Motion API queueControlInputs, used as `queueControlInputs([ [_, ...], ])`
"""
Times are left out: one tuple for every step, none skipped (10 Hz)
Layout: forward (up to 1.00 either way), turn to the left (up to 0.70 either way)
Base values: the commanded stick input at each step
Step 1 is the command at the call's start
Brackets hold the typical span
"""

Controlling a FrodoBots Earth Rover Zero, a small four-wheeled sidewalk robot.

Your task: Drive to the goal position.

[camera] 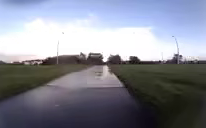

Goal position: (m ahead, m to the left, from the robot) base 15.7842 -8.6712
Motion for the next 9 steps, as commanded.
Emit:
queueControlInputs([
  [0.45,0.00],
  [0.45,0.00],
  [0.45,0.00],
  [0.45,0.00],
  [0.45,0.00],
  [0.45,0.00],
  [0.45,0.00],
  [0.45,0.00],
  [0.45,0.00],
])
